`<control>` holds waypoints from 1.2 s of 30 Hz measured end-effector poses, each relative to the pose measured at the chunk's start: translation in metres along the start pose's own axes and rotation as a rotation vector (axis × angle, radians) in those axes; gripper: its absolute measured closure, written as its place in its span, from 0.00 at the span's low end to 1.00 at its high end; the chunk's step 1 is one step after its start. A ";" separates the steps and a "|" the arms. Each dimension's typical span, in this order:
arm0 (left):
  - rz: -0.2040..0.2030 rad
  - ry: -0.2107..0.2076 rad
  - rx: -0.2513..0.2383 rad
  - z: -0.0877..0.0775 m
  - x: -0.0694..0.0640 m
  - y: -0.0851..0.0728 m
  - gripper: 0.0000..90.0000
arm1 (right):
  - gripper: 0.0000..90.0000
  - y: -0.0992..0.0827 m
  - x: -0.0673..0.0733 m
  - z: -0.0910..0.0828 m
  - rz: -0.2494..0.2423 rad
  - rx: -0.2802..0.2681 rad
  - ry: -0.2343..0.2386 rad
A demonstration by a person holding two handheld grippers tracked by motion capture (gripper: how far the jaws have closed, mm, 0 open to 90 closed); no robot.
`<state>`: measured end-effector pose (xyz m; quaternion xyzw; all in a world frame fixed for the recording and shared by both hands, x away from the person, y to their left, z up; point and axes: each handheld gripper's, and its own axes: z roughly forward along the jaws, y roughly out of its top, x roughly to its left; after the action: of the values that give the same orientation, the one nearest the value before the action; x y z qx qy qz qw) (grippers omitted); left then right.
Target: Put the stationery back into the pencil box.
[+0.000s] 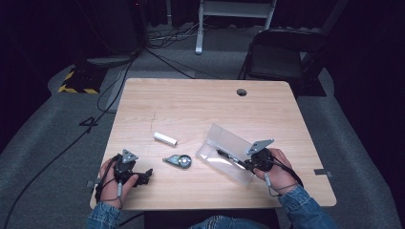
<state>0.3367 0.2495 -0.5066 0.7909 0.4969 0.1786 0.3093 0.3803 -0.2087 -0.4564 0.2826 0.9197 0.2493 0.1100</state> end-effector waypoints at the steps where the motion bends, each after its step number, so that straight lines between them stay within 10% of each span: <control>1: 0.000 0.000 0.000 0.000 0.000 0.000 0.00 | 0.89 0.000 0.000 0.000 -0.001 0.000 -0.002; 20: 0.000 -0.003 0.000 0.000 0.000 0.000 0.00 | 0.79 0.000 0.001 -0.003 -0.007 -0.026 -0.037; 36: -0.004 0.001 0.001 0.003 0.005 0.004 0.00 | 0.58 0.007 0.003 -0.028 0.039 -0.211 -0.049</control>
<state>0.3433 0.2519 -0.5064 0.7898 0.4989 0.1783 0.3091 0.3712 -0.2134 -0.4292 0.2935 0.8796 0.3399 0.1569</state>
